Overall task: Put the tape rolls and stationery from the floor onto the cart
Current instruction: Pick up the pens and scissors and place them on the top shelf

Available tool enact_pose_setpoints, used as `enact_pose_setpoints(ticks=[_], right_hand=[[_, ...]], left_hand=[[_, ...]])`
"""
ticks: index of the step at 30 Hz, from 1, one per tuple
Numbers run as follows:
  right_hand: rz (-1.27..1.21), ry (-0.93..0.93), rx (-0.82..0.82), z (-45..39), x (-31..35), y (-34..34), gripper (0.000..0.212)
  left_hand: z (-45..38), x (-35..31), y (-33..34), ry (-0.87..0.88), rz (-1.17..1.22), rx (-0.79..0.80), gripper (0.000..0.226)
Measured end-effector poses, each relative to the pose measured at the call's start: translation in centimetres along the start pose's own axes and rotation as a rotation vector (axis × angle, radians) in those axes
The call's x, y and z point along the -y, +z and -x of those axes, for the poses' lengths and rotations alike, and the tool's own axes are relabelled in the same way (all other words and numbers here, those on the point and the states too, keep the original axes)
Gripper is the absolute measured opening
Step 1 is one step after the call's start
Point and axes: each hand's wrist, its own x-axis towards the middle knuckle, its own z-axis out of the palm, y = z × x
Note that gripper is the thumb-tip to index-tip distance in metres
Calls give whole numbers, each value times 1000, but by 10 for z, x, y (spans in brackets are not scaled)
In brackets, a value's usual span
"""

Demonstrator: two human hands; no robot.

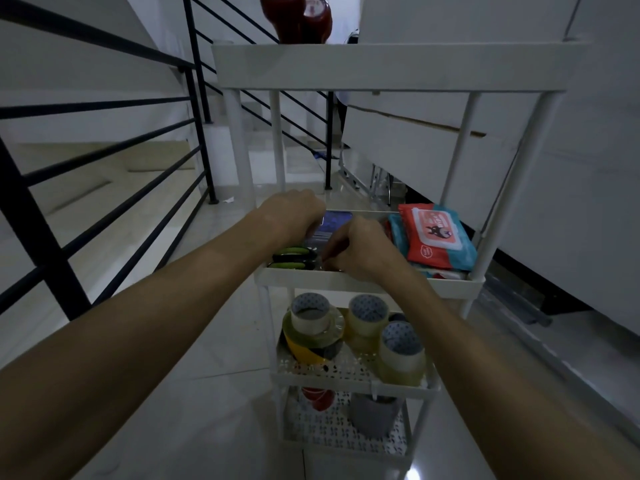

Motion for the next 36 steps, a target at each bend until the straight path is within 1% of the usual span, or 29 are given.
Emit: enact_pose_setpoints(ticks=[2,8,11,13,17,22,26,28,29,31,33,36], right_hand=[[20,8,-4,-3,2,2,13],[74,35,-66,-13,0,21,8],[171,57,-130,-8,-5,16,17],[176,62,-169,-4,-10,8,17],[145,83,-158,5,-15,1,19],[73,74,-148,8,-17,-2,15],[89,15,-140,13,-18,0,8],[99,-11,-145,15,-19,0,10],[110,-37,-155,16,-19,1,11],[121,-107,-182,20,-18,1,12],[97,-175,-225,25,-16,0,12],[54,-211,-306,38,-14,-5,13]], left_hand=[[1,-1,-1,0,-21,-23,23],[5,-4,5,-37,-103,-65,19],[7,-6,12,-69,-126,-79,23],[8,-5,14,-73,-111,-103,23],[8,-5,13,-84,-76,-117,21],[5,-2,10,-170,38,-38,18],[13,-4,21,-149,-18,-102,21],[17,-8,28,-151,54,-120,26],[20,-10,30,-149,132,-147,27],[28,-13,34,-137,350,-239,21],[42,-15,39,-73,573,-337,15],[66,-17,49,31,792,-387,11]])
